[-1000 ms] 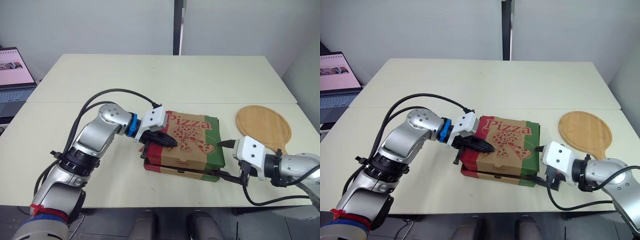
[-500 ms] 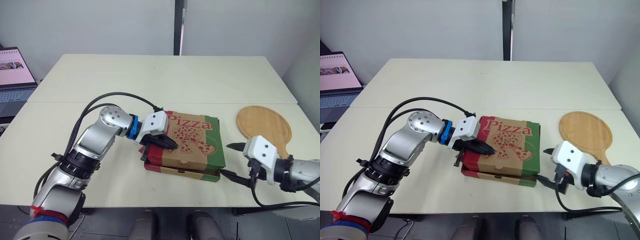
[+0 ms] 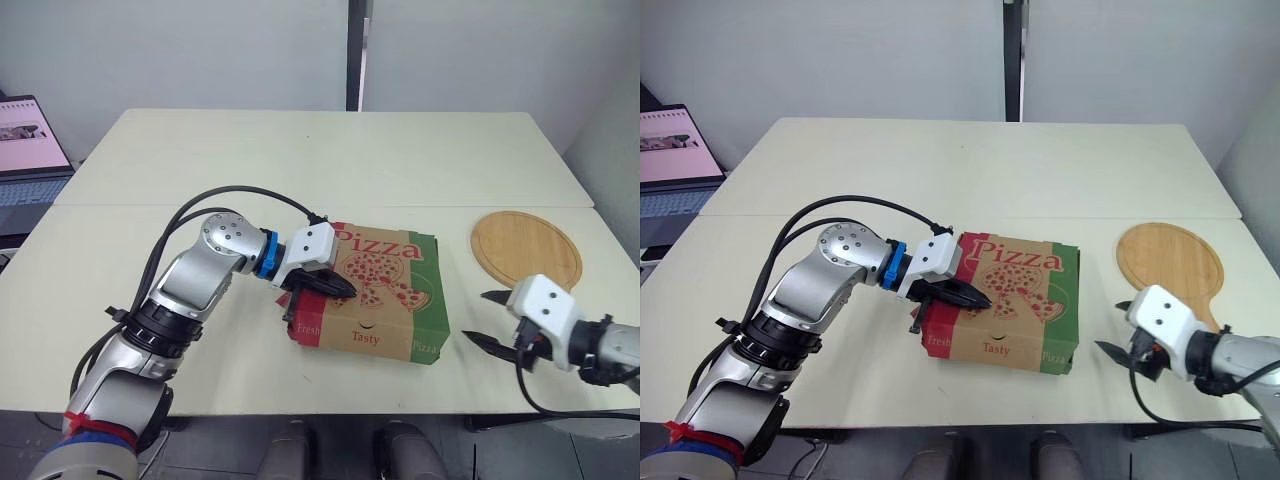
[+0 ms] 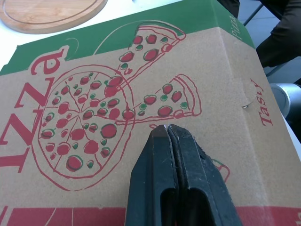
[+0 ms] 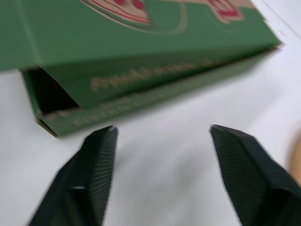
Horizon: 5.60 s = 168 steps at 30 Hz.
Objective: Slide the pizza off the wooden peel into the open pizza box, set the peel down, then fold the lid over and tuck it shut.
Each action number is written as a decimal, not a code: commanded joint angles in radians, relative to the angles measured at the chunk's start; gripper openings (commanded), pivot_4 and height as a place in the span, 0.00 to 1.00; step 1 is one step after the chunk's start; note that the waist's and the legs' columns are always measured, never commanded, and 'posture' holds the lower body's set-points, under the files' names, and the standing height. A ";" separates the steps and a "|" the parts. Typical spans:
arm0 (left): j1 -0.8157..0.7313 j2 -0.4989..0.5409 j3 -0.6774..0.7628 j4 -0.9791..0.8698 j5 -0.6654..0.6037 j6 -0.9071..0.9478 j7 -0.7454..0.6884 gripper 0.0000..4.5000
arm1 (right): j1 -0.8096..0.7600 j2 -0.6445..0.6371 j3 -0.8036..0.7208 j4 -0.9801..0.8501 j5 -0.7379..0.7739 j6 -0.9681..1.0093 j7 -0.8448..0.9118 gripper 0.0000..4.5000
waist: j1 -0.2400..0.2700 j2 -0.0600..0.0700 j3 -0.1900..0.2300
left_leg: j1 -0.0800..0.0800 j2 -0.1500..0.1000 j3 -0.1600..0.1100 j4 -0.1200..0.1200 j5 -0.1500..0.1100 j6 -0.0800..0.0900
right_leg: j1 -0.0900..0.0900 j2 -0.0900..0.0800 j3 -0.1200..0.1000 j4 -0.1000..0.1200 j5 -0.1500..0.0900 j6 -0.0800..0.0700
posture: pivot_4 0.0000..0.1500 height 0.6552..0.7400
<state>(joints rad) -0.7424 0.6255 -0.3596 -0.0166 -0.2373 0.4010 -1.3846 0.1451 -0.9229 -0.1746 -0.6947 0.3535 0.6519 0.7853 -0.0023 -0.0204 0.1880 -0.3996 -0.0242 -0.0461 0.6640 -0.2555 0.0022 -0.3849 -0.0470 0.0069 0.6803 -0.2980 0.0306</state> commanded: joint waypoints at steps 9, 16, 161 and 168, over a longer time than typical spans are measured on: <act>-0.023 -0.009 0.012 0.020 0.011 -0.007 0.012 0.00 | -0.096 0.093 -0.002 -0.053 0.165 0.099 -0.019 0.01 | 0.000 0.000 0.000 | 0.000 0.000 -0.001 0.000 0.000 0.000 | 0.000 0.000 0.000 0.000 0.000 0.000 | 1.00 1.00; -0.032 -0.015 0.015 0.034 0.007 -0.011 0.020 0.00 | -0.110 0.134 -0.023 -0.068 0.246 0.154 -0.054 0.01 | -0.001 0.000 0.000 | 0.000 0.000 -0.001 0.000 0.000 0.000 | 0.000 0.000 0.000 0.000 0.000 0.000 | 1.00 1.00; -0.008 0.008 0.034 0.037 0.034 -0.033 -0.028 0.00 | -0.407 0.269 0.333 -0.027 0.003 0.143 -0.139 0.54 | -0.006 0.000 0.000 | 0.000 0.001 -0.001 0.000 0.000 0.000 | -0.001 0.001 0.000 0.001 0.000 0.000 | 1.00 1.00; -0.022 0.056 0.169 -0.017 -0.090 0.121 -0.003 0.00 | -0.484 0.312 0.450 0.102 -0.062 0.044 -0.110 0.01 | -0.008 0.000 0.000 | 0.000 0.000 -0.001 0.000 0.000 0.000 | -0.002 0.002 0.001 0.001 0.000 0.000 | 1.00 1.00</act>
<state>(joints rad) -0.7404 0.6581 -0.2620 0.0053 -0.2789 0.4783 -1.3995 -0.3212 -0.6162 0.2605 -0.5917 0.3069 0.7322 0.6612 -0.0103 -0.0200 0.1876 -0.4002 -0.0236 -0.0469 0.6644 -0.2554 0.0022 -0.3873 -0.0454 0.0080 0.6815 -0.2978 0.0304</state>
